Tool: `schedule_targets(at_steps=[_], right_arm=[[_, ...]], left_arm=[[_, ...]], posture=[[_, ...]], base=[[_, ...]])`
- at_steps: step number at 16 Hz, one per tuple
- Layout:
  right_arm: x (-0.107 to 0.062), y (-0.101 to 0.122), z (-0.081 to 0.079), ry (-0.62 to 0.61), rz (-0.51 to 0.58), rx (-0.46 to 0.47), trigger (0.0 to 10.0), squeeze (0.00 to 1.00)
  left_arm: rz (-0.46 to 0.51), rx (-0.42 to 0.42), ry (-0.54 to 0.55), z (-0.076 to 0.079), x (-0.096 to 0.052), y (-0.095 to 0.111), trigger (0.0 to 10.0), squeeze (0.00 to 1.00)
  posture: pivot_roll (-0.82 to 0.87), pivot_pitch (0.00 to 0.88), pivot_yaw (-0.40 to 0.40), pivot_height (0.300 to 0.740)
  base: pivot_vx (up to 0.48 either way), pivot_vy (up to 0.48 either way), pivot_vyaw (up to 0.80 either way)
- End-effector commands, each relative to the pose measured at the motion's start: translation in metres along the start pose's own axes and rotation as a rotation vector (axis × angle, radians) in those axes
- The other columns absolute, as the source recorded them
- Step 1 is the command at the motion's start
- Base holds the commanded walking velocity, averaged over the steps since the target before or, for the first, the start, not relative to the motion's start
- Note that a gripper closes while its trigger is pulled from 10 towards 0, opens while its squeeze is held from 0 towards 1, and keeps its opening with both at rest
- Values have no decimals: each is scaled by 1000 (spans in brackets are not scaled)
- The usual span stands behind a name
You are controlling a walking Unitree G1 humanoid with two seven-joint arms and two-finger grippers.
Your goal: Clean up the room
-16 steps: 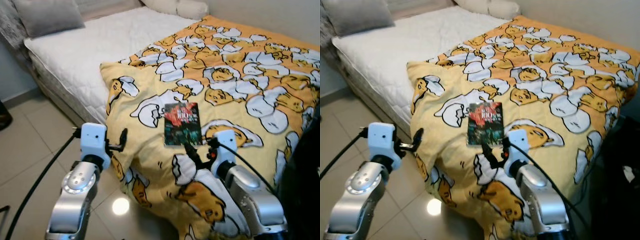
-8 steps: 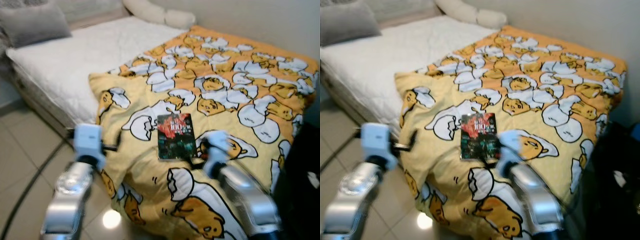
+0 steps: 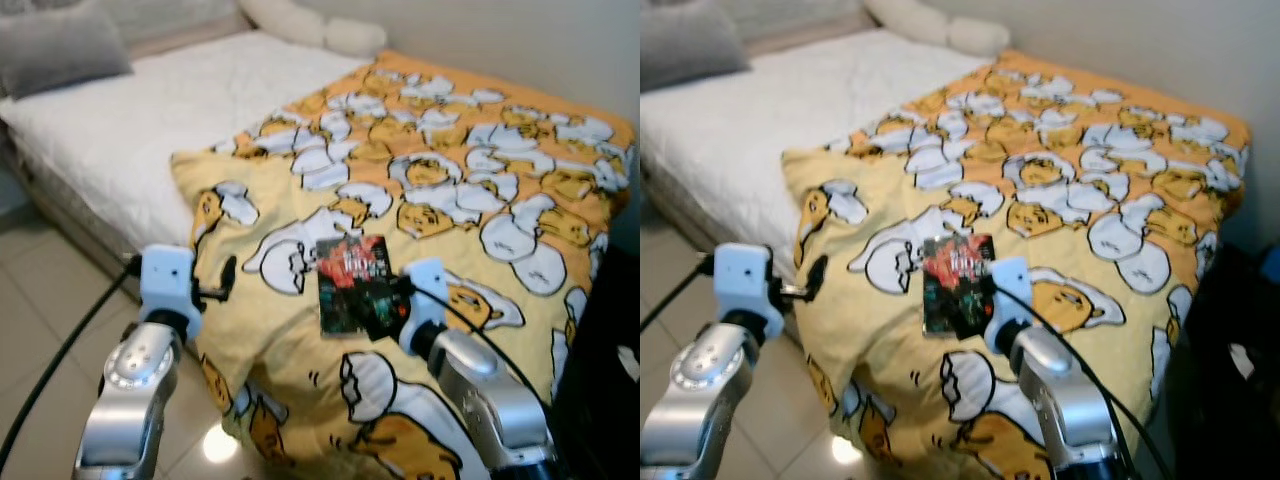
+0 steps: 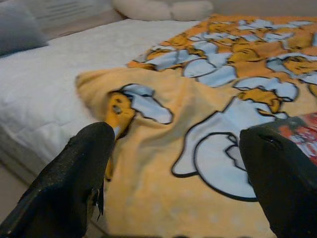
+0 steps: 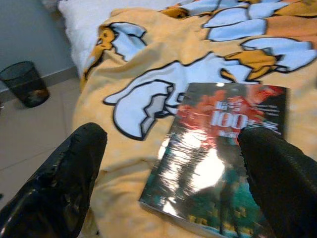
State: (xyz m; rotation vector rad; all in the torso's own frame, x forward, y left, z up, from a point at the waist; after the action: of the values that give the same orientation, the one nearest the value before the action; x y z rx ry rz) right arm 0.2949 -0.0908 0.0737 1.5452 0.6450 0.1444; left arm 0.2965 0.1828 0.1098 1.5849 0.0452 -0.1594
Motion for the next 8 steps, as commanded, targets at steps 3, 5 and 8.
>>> schedule_targets(at_steps=[3, 5, 8], right_arm=[[-5, 0, 12, -41, 1, -8, 10000, 0], [33, -9, 55, -172, -58, 173, 10000, 1000], [47, -8, 66, -210, -70, 254, 10000, 1000]], left_arm=[[7, -4, -29, 10, 2, 3, 10000, 490], [-156, 31, -332, 33, -5, -20, 10000, 451], [-235, 47, -467, 45, -11, -32, 10000, 451]], posture=[[-51, 0, -3, 740], [-29, 0, 26, 740], [-34, 0, 27, 740]], base=[[300, 0, 0], [0, 0, 0], [0, 0, 0]])
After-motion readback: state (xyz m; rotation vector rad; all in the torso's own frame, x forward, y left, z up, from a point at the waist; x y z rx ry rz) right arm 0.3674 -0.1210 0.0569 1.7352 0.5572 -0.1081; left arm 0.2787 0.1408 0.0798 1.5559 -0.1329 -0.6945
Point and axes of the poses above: a point about 5 cm out from each wrist's last joint towards the gripper, its own x axis pointing out of the wrist towards the gripper, its own y axis along the axis of the wrist's last joint, z = x × y, the point moved 4 cm from there along x, pointing out of the wrist towards the gripper, and after that the axes turned 5 degrees about -x, right-handed, at the moved point
